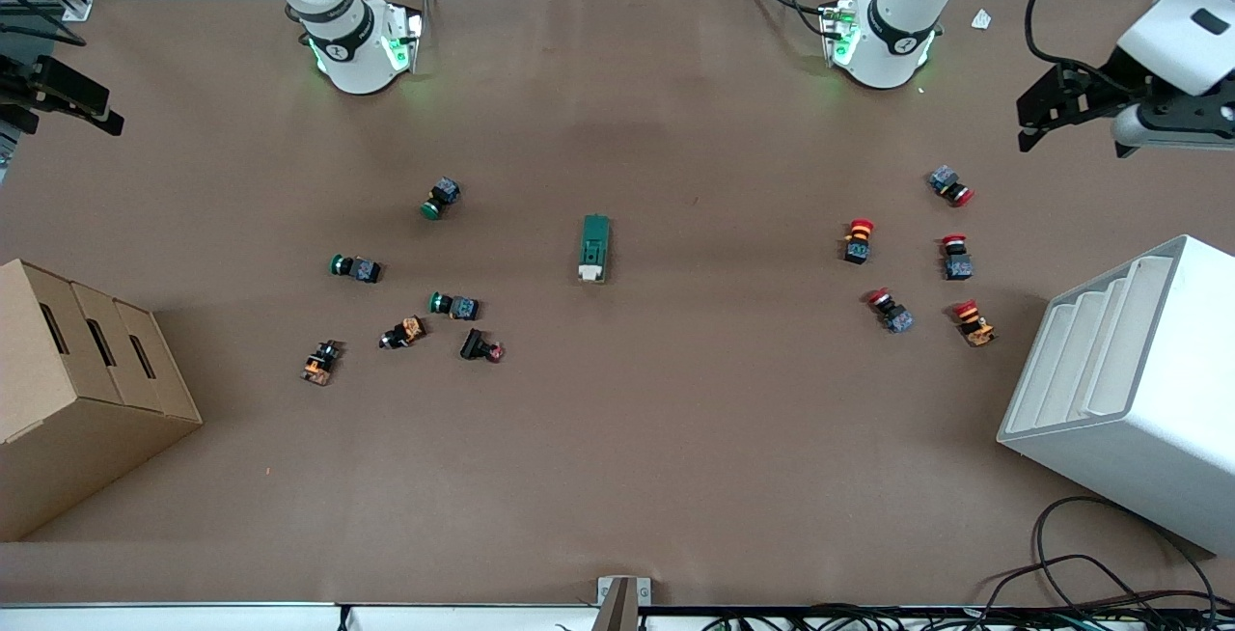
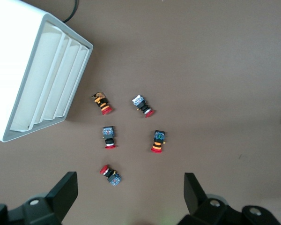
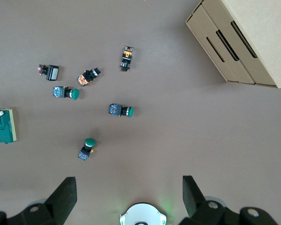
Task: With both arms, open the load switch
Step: 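Move the left gripper over the green load switch base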
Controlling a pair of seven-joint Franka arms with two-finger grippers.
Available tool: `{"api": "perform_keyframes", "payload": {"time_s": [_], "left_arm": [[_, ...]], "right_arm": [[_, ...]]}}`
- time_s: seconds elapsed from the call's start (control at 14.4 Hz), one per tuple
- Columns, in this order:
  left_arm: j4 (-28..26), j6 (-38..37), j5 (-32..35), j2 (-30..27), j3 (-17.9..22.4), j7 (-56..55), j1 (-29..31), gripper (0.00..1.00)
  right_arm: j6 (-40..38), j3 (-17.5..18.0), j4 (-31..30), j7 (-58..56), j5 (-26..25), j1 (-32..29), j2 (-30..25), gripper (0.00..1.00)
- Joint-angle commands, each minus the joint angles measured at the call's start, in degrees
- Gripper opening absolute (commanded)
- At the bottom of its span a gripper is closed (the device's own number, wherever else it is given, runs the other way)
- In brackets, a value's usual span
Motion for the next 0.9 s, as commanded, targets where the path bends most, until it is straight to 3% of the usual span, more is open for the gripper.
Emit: {"api": "perform_keyframes", "payload": {"time_s": [0.0, 0.28, 0.49, 0.69, 0.83], "left_arm": [[0.72, -0.96, 0.89, -0.14, -0.75, -0.01, 0.16, 1.00], [1.07, -0.52, 0.63, 1.09, -1.10, -0.97, -0.89, 1.00], [2.48, -0.26, 1.42, 4.69, -5.58, -12.35, -4.23, 1.00], [1.87, 3.51, 1.59, 8.20, -9.71, -22.74, -9.49, 1.00], [1.95, 4.66, 8.23, 11.45, -10.68, -29.15, -16.50, 1.00]], "right_arm": [[0.42, 0.40, -1.38, 0.37, -0.43, -0.01, -1.74, 1.00], [0.15, 0.49, -1.30, 0.46, -0.43, -0.10, -1.66, 1.00], [0.24, 0.49, -1.12, 0.46, -0.43, -0.10, -1.57, 1.00], [-0.02, 0.41, 1.15, 0.37, -0.34, -0.19, -1.04, 1.00], [-0.02, 0.41, 1.60, 0.55, -0.25, -0.27, -0.87, 1.00]]}}
